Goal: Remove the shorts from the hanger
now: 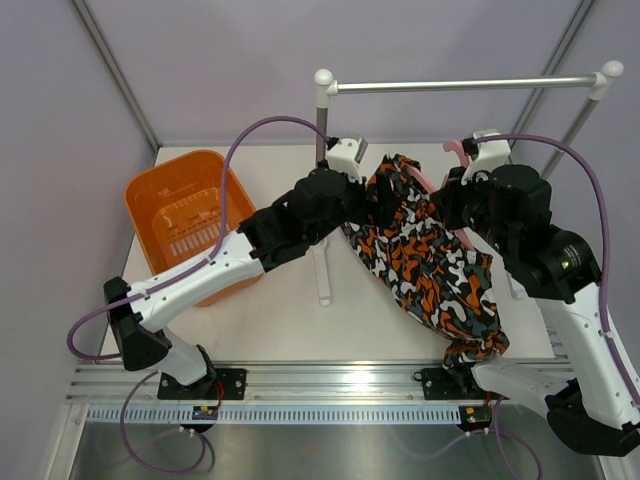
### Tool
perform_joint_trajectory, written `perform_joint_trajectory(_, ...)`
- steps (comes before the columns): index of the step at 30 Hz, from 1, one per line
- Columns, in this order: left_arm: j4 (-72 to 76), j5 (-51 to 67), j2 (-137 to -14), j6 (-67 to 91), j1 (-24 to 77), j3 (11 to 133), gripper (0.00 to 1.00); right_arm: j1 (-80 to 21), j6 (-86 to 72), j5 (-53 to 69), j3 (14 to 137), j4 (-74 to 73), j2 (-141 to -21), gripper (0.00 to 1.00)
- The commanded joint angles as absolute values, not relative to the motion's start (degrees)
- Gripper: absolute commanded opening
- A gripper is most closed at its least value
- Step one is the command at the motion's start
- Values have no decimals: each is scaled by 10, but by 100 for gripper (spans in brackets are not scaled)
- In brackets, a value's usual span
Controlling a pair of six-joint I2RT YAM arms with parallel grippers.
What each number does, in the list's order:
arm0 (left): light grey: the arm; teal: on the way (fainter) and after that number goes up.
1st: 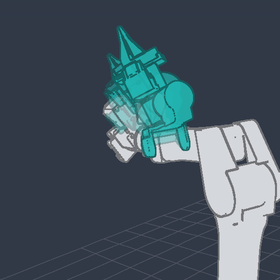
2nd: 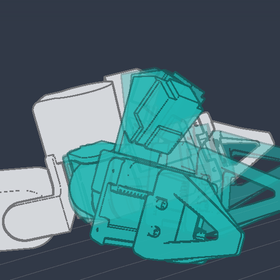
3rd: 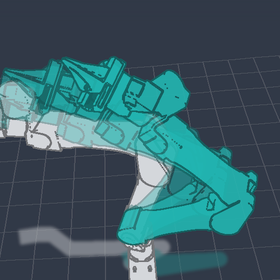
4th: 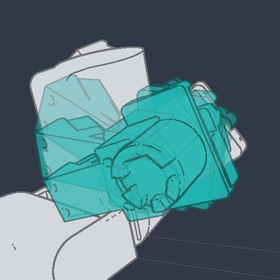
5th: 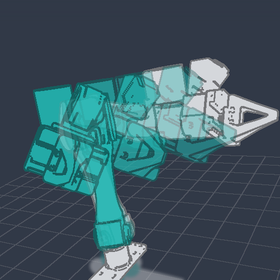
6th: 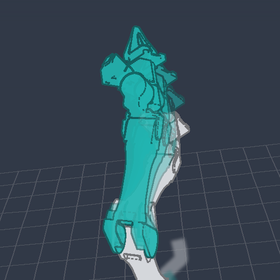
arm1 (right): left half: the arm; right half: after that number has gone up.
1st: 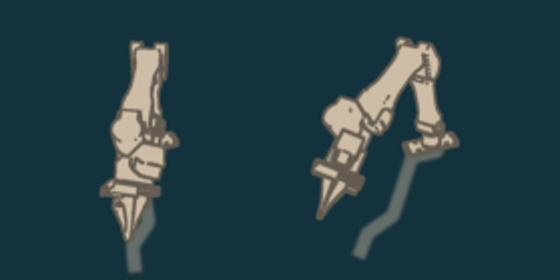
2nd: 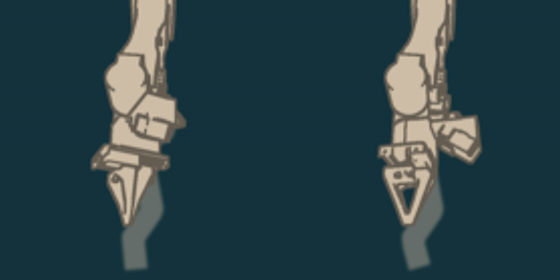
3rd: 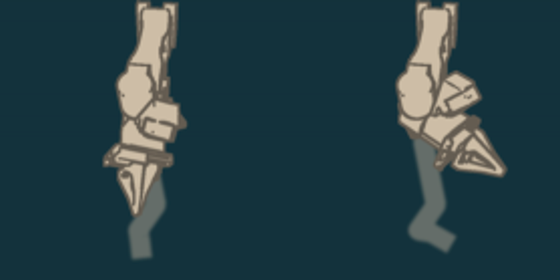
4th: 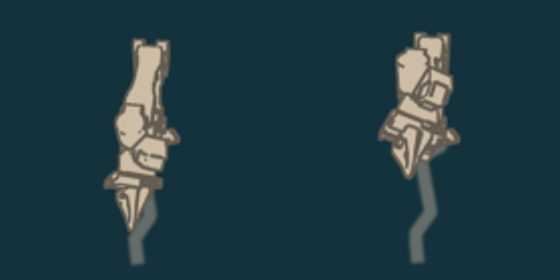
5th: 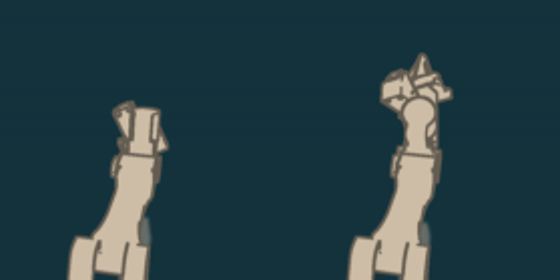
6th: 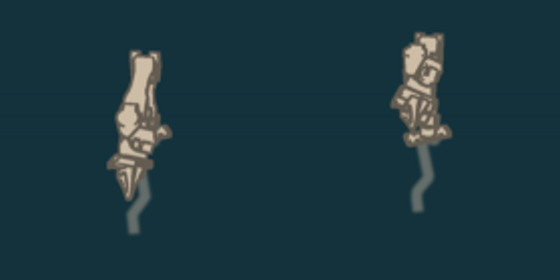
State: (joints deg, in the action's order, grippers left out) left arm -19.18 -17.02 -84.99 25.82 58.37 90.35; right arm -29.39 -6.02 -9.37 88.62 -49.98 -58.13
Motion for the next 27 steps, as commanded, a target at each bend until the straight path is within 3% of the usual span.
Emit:
perform_joint_trajectory(1, -85, -202, -877, 293, 590, 928, 99, -302, -69, -84, 894, -499, -576, 0)
perform_joint_trajectory(16, -27, -200, -951, 318, 592, 957, 99, -312, -70, -90, 898, -502, -585, 0)
perform_joint_trajectory(27, -53, -216, -972, 320, 592, 964, 86, -315, -73, -89, 910, -506, -579, 0)
